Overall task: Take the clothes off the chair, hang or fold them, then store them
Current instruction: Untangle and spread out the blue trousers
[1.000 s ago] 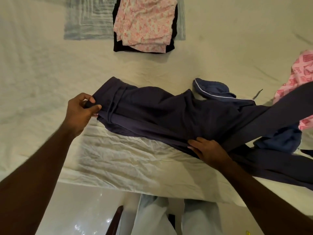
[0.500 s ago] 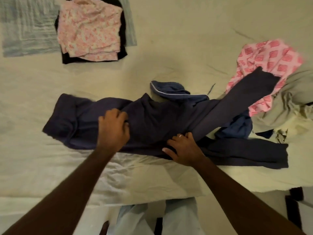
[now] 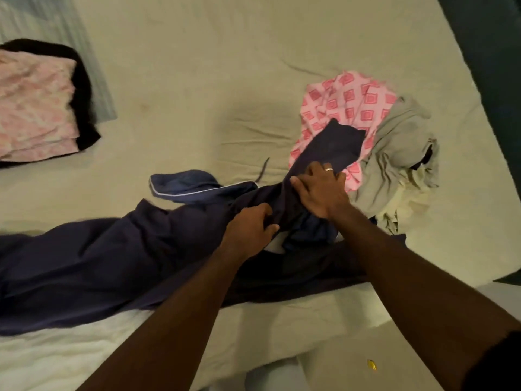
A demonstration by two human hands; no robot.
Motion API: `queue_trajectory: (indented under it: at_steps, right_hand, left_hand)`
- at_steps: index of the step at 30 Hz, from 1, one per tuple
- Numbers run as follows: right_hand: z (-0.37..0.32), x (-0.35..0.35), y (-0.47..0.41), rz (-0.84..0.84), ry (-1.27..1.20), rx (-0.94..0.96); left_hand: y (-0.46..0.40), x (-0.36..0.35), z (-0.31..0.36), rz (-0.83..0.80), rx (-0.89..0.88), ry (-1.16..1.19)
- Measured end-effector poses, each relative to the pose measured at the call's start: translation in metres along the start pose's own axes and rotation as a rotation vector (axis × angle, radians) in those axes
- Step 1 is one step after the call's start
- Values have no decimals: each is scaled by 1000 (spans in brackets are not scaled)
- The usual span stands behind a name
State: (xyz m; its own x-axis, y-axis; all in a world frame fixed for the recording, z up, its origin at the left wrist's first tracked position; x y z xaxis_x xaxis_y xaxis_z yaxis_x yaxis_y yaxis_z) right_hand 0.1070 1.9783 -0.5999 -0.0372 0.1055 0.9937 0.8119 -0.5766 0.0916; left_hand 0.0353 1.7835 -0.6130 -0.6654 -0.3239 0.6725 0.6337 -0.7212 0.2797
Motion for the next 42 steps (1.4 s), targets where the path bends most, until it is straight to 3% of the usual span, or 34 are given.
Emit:
queue_trajectory:
  at_steps: [4,9,14,19,23,26,29,32,35,39,42]
  right_hand:
    - [44,-5,-55,29,-355,-265]
    - [71,6,-116,34,-233,-335]
    - [88,-4,-148,-120,-144,-398]
    - [118,31,-127,354,-441,-707]
    - [154,64,-43,725,-874,-853]
    - [191,66,47,845,-1142,-917]
    - [214,44,144,821,-1391,-1179]
    - [213,-11,220,686,-1356,-1458]
    - [209,-58,256,501,-1144,-1570]
    - [218,-75,255,462,-918,-1565]
    - [228,-64,249,536,-827,-1521]
  left_hand:
    - [-12,-17,11,40,69,-49]
    - [-19,-21,-3,114,173,-35]
    - [-13,-24,-8,167,28,-5]
    - [-2,-22,6,189,-119,120]
    - [24,-21,14,197,-268,102]
    - [50,-25,19,159,-443,-23]
    - [79,-38,25,119,-665,-157]
    - [95,-68,16,-60,-728,-324]
    - [90,-96,-3,-236,-626,-567]
    - [85,-107,3,-351,-482,-642]
    - [88,-115,12,-358,-531,-551]
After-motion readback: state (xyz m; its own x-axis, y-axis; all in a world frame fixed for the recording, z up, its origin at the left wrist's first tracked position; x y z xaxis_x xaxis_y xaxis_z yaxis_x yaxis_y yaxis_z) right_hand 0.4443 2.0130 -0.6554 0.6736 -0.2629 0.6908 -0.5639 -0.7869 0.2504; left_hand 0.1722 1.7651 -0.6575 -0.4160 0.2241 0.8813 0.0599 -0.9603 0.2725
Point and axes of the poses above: each hand's wrist, its own y-axis away from the middle knuckle, its own x-axis out of the back of the hand, z = x × y, the point moved 4 cm from there along -y, towards the middle knuckle, and after that the axes turned 13 degrees about z, right-handed, at the moved point
